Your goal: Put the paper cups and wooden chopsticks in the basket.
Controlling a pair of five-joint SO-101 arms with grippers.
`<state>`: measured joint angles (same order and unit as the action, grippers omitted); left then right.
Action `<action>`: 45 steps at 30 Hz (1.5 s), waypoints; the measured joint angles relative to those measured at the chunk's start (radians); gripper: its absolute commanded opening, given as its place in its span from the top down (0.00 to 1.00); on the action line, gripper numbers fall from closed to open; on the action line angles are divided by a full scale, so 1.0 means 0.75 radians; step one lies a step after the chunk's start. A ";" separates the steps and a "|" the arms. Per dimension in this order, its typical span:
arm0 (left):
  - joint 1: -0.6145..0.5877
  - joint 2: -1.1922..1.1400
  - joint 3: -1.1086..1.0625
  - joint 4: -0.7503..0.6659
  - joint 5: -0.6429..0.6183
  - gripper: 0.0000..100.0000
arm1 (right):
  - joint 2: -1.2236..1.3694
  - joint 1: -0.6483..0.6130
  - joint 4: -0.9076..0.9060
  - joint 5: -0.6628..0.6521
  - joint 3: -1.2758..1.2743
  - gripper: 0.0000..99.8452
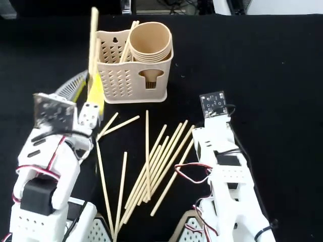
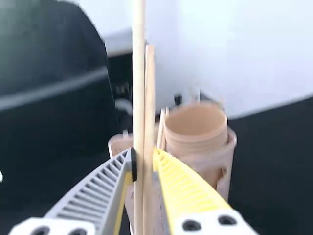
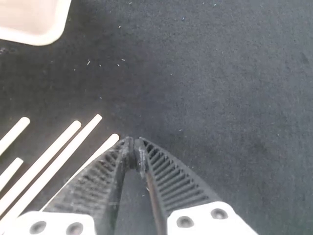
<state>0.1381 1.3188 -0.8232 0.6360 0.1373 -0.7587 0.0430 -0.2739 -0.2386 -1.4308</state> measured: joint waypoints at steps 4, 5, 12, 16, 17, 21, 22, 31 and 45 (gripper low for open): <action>0.000 -0.033 -0.004 -0.311 0.000 0.97 | 0.000 0.000 0.000 0.000 0.000 0.98; 0.000 -0.055 -0.016 -0.395 0.000 0.97 | 0.000 0.000 0.000 0.000 0.000 0.98; 0.000 -0.391 -0.004 -0.900 0.000 0.97 | 0.000 0.000 0.000 0.000 0.000 0.98; 0.000 -0.622 0.110 -1.043 0.000 0.97 | 0.000 0.000 0.000 0.000 0.000 0.98; 0.000 -0.679 0.145 -1.068 0.000 0.97 | 0.000 0.000 0.000 0.000 0.000 0.98; 0.000 -0.888 0.274 -1.144 0.000 0.97 | 0.000 0.000 0.000 0.000 0.000 0.98; 0.000 -0.935 0.305 -1.158 0.000 0.97 | 0.000 0.000 0.000 0.000 0.000 0.98; -0.061 -1.266 0.366 -1.174 0.000 0.97 | 0.000 0.000 0.000 0.000 0.000 0.98; -0.084 -1.248 0.145 -1.174 -0.002 0.96 | 0.000 0.000 0.000 0.000 0.000 0.98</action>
<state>0.0752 0.3828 -0.7142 -0.2447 0.1358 -0.7587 0.0430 -0.2739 -0.2386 -1.4308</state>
